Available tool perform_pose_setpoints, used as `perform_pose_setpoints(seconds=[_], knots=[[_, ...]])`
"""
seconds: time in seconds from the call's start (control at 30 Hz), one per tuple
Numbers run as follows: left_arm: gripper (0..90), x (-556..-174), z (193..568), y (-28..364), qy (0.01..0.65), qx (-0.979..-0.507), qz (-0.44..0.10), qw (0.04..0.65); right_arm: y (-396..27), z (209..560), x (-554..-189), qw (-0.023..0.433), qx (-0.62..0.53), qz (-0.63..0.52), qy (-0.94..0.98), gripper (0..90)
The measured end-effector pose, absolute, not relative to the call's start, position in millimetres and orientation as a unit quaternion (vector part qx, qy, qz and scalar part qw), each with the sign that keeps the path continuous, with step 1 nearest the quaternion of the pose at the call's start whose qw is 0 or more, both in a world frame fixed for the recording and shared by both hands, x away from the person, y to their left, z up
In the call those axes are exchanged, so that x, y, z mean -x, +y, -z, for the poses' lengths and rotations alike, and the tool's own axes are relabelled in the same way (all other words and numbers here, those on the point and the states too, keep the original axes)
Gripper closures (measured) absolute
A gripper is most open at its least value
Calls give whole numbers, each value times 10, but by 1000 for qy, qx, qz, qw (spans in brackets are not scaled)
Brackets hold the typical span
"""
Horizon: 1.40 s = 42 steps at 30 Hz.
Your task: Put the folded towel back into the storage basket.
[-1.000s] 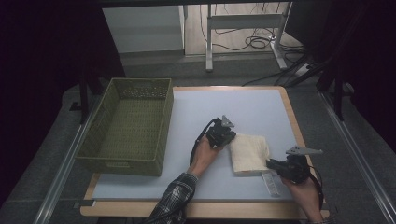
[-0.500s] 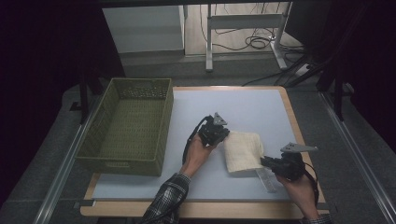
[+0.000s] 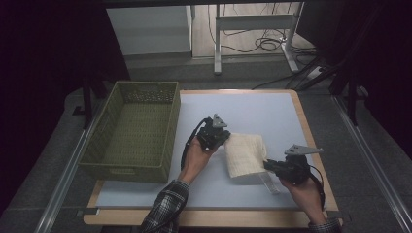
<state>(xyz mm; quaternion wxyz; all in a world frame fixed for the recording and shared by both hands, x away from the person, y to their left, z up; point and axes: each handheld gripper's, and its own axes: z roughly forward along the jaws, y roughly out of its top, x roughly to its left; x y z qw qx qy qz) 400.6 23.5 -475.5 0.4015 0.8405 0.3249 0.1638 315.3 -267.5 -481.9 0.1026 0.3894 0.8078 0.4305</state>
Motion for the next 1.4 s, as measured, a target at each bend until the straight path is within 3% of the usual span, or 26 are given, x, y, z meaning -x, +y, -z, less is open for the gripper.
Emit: perform_pose_setpoints(seconds=[1.4], knots=[[854, -3812, 4115, 763, 335, -853, -231, 326, -2146, 4399, -3377, 87, -346, -449, 819, 828]])
